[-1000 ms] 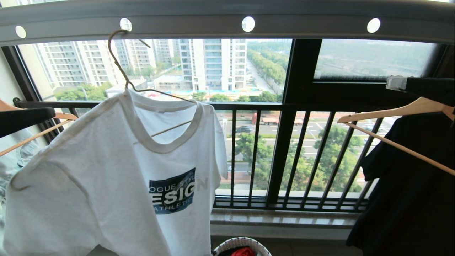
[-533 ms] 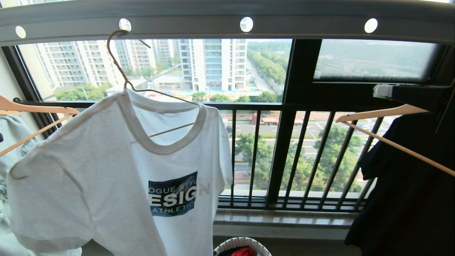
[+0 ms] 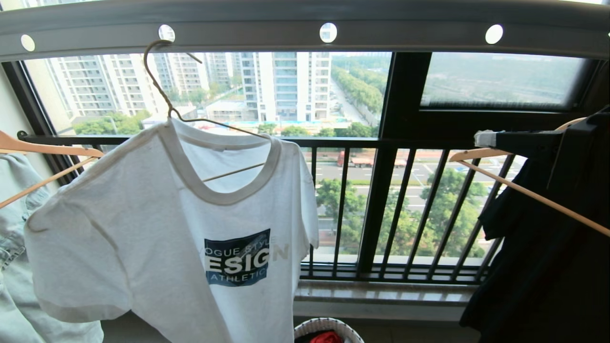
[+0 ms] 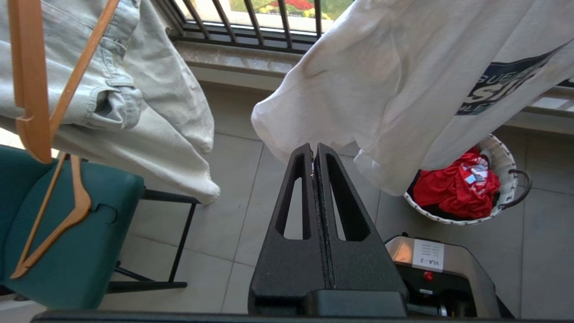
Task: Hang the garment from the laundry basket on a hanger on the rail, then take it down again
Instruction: Take the clothes off the clothes rack
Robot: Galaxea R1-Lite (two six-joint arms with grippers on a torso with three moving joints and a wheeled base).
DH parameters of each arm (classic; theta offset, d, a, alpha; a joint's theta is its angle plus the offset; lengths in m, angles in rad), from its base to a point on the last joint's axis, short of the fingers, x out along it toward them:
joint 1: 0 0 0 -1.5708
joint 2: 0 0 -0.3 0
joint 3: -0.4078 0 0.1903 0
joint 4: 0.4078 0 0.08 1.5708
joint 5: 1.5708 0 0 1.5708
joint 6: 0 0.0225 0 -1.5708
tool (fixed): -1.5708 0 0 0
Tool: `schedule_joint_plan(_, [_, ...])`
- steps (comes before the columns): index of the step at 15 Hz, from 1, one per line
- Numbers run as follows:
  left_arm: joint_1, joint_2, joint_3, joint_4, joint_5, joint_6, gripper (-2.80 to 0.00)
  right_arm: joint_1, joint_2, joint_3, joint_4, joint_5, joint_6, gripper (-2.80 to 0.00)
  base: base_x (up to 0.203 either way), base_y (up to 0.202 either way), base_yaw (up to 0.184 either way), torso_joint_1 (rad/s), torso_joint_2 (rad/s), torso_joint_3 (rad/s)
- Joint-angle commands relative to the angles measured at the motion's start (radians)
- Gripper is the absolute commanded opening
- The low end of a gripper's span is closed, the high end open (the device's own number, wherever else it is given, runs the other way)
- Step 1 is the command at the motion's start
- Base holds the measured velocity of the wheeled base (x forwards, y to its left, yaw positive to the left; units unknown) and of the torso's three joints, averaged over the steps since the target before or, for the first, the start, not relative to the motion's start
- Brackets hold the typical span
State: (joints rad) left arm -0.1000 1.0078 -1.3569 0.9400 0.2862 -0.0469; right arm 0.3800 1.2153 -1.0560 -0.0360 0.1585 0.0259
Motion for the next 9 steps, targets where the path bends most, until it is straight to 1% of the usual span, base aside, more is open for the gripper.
schedule_joint_plan(1, [0.000,0.044,-0.069,0.092,0.085,0.021,-2.80,0.000,0.015,0.001,-0.001,0.003,0.000,-2.80,0.000,0.000,0.000,0.000,0.00,0.000])
schedule_joint_plan(4, [0.002,0.029,-0.071,0.154,0.093,0.081,-2.80,0.008,0.024,0.006,0.001,0.021,0.000,-2.80,0.000,0.000,0.000,0.000,0.00,0.000])
schedule_joint_plan(6, [0.005,0.062,-0.074,0.158,0.095,0.089,-2.80,0.016,0.042,0.011,-0.001,0.020,-0.002,-2.80,0.000,0.000,0.000,0.000,0.00,0.000])
schedule_joint_plan(7, [0.029,0.082,-0.074,0.158,0.096,0.099,-2.80,0.015,0.051,0.010,-0.004,0.017,-0.002,-2.80,0.000,0.000,0.000,0.000,0.00,0.000])
schedule_joint_plan(8, [0.076,0.105,-0.074,0.157,0.096,0.118,-2.80,0.014,0.050,0.010,-0.005,0.013,-0.001,-2.80,0.000,0.000,0.000,0.000,0.00,0.000])
schedule_joint_plan(9, [0.139,0.130,-0.075,0.153,0.095,0.147,-2.80,0.014,0.047,0.010,-0.005,0.012,-0.001,-2.80,0.000,0.000,0.000,0.000,0.00,0.000])
